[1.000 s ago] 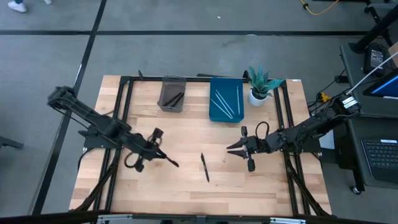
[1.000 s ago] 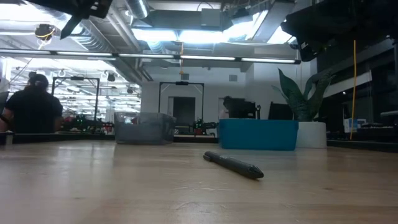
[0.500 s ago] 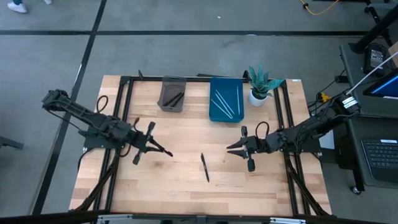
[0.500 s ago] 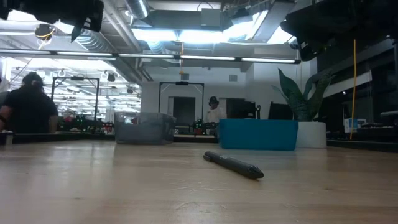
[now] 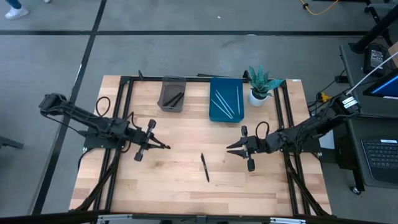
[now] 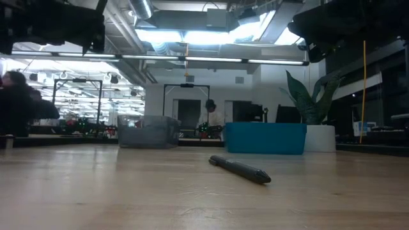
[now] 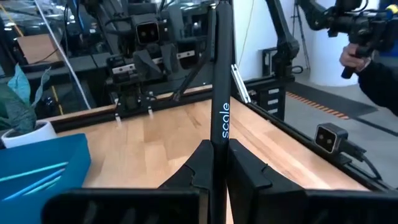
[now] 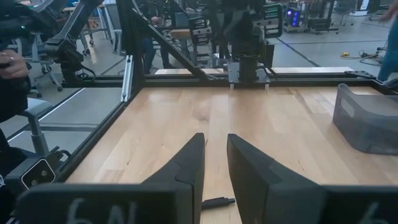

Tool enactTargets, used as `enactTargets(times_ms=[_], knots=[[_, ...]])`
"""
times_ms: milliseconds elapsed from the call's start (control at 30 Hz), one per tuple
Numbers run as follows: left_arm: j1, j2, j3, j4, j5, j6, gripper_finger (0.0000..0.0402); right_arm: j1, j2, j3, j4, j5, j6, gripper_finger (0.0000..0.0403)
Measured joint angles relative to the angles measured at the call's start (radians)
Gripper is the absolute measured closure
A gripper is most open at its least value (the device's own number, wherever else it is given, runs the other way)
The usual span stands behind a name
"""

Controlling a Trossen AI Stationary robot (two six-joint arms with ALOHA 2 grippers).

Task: Sort pens & pencils
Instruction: Put the black pen into the black bin

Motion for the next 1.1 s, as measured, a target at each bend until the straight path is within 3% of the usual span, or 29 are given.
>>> enactTargets(times_ms=[333,800,1100], knots=[[0.099,0.000,0.000,0.002,-0.005,-0.001,0.0385,-0.001,0.000,0.000,-0.001,0.051,-0.003,0.0331],[0.291,0.010,0.000,0.093,-0.161,-0.004,0.0385,-0.023,0.000,0.000,-0.001,0.054,-0.033,0.0331],[0.403,0.117,0.000,0.164,-0.307,-0.017,0.0385,-0.054,0.000,0.000,-0.001,0.053,-0.057,0.0331]])
